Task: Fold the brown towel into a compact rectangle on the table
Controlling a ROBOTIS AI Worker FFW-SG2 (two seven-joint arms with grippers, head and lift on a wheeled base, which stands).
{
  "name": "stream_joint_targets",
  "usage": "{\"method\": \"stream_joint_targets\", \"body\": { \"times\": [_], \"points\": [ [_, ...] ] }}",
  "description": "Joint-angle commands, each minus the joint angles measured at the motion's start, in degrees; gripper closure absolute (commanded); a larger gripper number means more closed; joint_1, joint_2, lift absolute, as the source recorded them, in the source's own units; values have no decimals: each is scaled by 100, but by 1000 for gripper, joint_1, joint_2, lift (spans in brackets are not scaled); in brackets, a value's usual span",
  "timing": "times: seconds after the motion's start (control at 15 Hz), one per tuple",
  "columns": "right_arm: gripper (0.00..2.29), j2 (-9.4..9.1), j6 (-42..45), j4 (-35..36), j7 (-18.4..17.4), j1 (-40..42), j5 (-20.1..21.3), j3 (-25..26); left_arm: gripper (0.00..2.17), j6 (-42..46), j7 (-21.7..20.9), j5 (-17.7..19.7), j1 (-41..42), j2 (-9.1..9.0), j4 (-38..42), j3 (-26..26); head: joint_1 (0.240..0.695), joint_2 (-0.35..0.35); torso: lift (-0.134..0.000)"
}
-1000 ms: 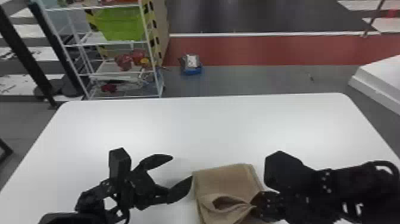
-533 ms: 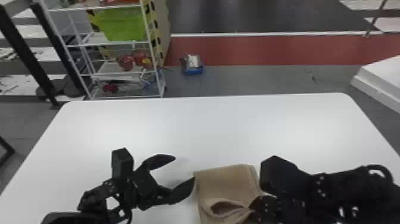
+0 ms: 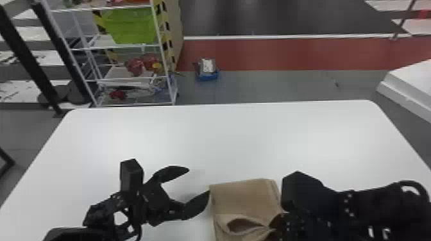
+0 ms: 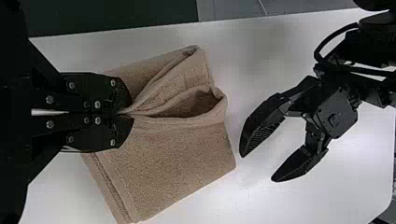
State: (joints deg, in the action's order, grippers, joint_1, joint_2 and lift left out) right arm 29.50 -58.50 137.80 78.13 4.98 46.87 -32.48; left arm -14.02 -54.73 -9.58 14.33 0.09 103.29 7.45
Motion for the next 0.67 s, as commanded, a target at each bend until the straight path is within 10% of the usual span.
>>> {"method": "stream_joint_targets", "body": {
  "times": [0.0,0.33,0.6],
  "points": [
    [1177,3,0,-78,19,12,41,-66,93,17,-2,0,8,-24,-2,2,695,66,-123],
    [1160,-5,0,-122,19,56,138,-163,93,17,-2,-8,8,-24,-2,-16,695,68,-123],
    [566,-23,-193,-113,19,100,217,-233,93,17,-2,-26,8,-24,-2,-25,695,67,-123]
  ]
}}
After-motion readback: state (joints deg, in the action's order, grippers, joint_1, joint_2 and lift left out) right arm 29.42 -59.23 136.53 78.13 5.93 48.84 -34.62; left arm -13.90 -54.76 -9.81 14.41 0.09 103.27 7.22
